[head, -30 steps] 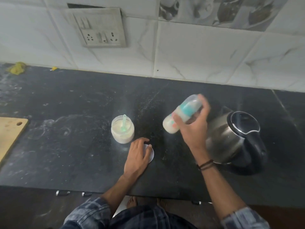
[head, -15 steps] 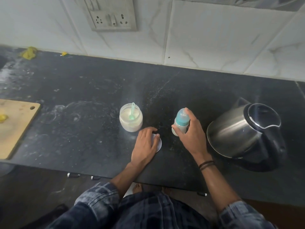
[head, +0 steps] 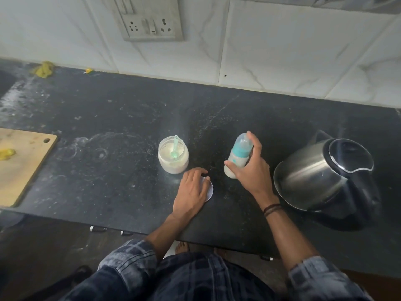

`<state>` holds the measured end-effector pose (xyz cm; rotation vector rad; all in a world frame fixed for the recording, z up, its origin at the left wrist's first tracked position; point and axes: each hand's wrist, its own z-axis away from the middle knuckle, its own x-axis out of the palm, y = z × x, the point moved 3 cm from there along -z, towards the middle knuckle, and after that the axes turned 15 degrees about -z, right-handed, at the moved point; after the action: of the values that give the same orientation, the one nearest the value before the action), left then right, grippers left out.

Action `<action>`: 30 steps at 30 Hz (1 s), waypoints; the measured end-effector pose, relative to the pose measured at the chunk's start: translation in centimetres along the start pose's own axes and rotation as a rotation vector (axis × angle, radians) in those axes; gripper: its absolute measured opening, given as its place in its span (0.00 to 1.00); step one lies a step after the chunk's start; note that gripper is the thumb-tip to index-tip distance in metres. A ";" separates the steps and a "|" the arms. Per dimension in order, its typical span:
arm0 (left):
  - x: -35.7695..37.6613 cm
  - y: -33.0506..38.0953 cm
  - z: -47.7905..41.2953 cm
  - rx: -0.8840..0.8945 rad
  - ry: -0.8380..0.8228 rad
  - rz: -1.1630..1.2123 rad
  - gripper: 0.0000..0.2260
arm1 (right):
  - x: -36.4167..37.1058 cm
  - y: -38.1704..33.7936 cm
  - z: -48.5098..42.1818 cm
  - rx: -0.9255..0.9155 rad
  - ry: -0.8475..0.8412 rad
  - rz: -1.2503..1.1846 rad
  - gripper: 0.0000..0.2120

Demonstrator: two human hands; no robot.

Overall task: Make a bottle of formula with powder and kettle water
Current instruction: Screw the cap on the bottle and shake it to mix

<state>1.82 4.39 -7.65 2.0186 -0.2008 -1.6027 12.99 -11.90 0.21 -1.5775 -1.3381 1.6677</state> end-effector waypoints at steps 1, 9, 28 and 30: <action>0.0 0.0 0.0 -0.005 -0.002 0.002 0.10 | -0.8 -1.0 -0.3 -0.026 0.016 -0.035 0.48; -0.2 0.1 0.0 -0.020 0.019 0.012 0.10 | -3.1 -5.2 0.2 -0.200 0.355 -0.613 0.50; -1.0 0.7 0.0 0.025 0.094 -0.006 0.07 | -4.3 -7.0 -0.8 -0.241 0.371 -0.401 0.48; -1.1 1.0 0.0 0.043 0.093 0.008 0.06 | -4.5 -6.8 -0.4 -0.227 0.356 -0.414 0.46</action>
<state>1.71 4.02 -6.19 2.1169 -0.2095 -1.5075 12.54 -12.86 8.34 -1.4987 -1.5643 0.9677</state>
